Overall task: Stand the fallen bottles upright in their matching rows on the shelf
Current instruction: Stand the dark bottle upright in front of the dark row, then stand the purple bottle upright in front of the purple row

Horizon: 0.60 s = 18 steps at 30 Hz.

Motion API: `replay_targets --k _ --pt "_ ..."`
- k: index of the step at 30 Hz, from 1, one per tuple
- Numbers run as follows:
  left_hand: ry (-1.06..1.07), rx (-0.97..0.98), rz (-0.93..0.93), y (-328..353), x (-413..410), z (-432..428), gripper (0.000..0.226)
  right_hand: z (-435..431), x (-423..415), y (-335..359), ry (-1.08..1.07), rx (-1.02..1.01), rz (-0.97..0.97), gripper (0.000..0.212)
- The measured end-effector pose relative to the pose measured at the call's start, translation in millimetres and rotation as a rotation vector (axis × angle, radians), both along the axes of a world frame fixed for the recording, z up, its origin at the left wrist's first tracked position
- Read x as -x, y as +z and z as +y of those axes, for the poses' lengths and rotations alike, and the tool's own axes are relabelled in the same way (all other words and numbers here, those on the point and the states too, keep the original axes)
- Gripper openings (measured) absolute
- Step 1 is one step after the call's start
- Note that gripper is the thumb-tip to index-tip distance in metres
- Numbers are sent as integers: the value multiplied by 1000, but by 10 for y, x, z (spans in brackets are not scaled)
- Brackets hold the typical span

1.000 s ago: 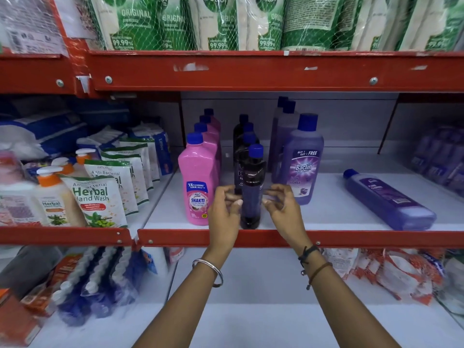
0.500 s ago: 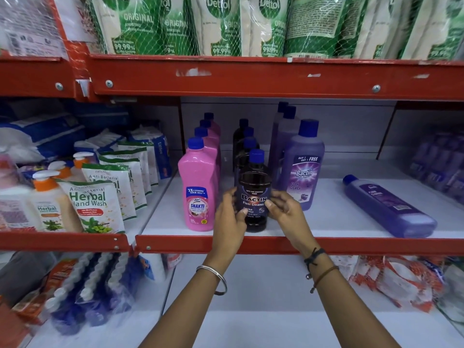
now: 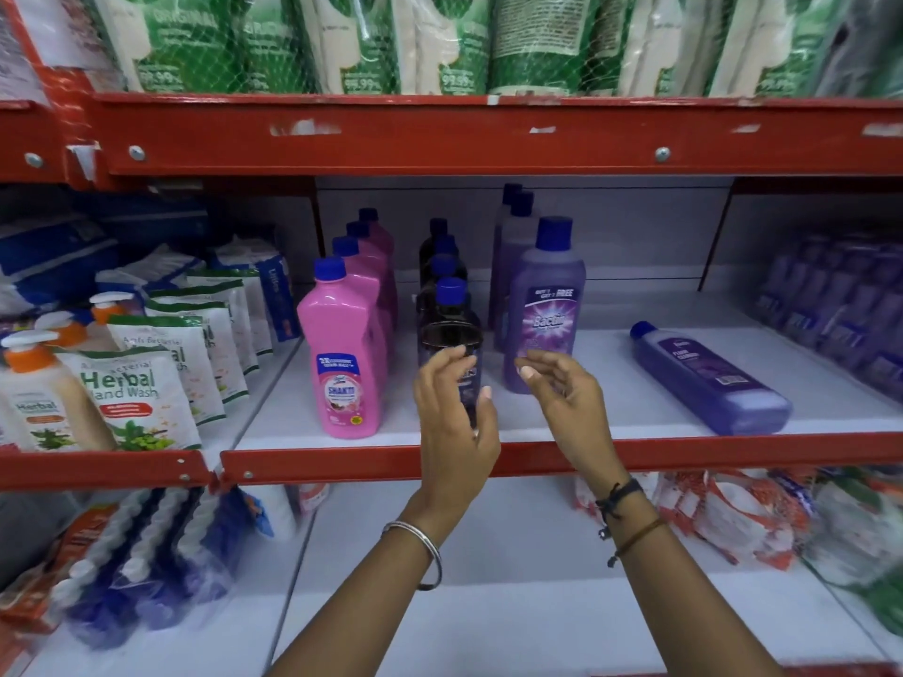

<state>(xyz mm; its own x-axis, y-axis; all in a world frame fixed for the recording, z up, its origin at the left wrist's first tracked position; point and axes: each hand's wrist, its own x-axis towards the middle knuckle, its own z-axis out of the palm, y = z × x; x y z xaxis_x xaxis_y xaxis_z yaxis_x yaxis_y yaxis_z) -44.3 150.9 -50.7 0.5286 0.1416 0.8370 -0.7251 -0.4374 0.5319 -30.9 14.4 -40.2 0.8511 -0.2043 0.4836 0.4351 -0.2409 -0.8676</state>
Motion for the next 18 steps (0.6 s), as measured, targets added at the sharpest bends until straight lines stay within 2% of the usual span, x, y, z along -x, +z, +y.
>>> replay_targets --k 5,9,12,15,18 --pt "-199 -104 61 242 -33 -715 30 -783 42 97 -202 59 -15 16" --pt "-329 -149 318 238 -222 -1387 35 -1447 39 74 -420 167 22 20" --pt "-385 -158 607 188 -409 -1830 50 -1871 1 47 -587 292 49 26" --pt "-439 -251 893 97 -586 -2165 62 -2223 -114 37 -645 415 222 39" --pt "-412 -288 949 63 -700 -2403 52 -2505 -251 32 -592 382 459 39"
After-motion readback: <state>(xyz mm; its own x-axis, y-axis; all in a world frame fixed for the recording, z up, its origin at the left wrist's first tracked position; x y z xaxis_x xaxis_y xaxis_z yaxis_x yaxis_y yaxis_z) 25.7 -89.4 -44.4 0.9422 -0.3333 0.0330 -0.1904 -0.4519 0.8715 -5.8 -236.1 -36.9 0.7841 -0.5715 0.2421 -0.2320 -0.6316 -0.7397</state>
